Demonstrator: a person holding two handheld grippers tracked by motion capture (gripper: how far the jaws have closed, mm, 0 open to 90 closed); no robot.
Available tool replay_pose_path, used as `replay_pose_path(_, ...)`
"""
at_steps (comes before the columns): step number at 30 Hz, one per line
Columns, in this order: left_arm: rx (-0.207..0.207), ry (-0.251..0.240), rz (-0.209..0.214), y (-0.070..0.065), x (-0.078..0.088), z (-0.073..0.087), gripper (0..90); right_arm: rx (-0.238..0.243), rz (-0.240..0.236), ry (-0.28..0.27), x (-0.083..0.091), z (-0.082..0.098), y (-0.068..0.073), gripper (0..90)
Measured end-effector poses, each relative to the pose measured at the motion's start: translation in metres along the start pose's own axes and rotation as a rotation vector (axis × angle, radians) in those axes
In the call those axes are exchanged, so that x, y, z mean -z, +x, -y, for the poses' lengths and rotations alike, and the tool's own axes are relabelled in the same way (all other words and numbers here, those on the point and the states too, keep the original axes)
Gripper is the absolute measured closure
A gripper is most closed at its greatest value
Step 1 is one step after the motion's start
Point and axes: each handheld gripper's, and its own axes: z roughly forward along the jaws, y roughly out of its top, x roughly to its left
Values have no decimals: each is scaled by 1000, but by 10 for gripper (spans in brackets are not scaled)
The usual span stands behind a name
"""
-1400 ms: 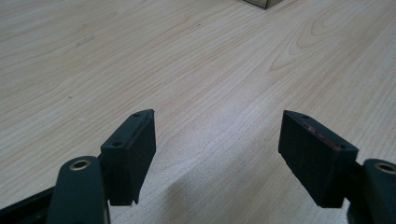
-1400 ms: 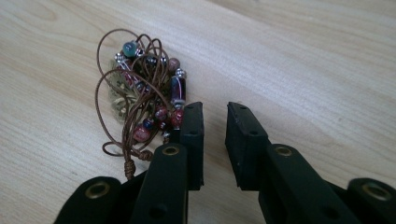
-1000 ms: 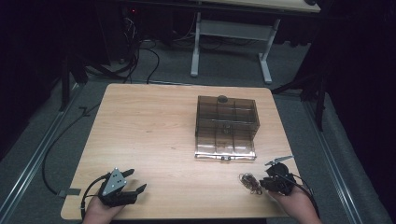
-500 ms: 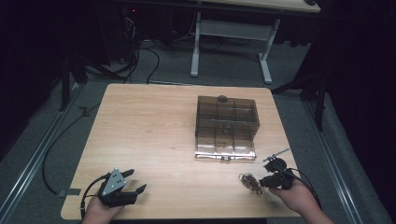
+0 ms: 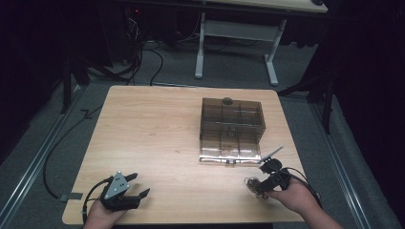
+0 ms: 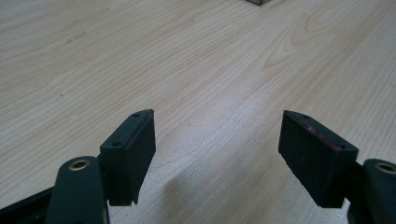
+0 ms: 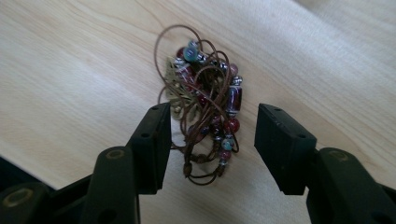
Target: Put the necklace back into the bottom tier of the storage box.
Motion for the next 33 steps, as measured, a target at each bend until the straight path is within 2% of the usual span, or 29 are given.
replay_pose_path(3,6,1,0,0,0,0,277,1,-6,19,-6,-2,-1,471)
replay_pose_path(4,8,4,3,1,0,0,277,-14,-7,34,-8,-3,1,479)
replay_pose_path(5,7,4,3,1,0,0,277,1,-3,35,-12,-5,0,496)
replay_pose_path(9,6,5,5,1,0,0,276,7,3,47,-16,-9,0,533)
replay_pose_path(10,6,6,6,1,-1,0,277,20,15,45,-16,-11,0,577)
replay_pose_path(17,4,9,8,1,-1,0,277,45,18,53,-15,-12,1,674)
replay_pose_path(18,4,8,8,1,-1,0,277,57,11,56,-15,-12,2,719)
replay_pose_path(29,5,11,8,2,-1,-1,277,81,21,76,-10,-16,3,751)
replay_pose_path(30,6,11,9,2,-1,-1,277,84,21,75,-8,-16,4,759)
replay_pose_path(31,5,11,8,2,-1,-1,277,90,24,71,-6,-16,4,818)
replay_pose_path(33,5,11,9,2,-1,-1,277,89,29,59,-3,-16,4,819)
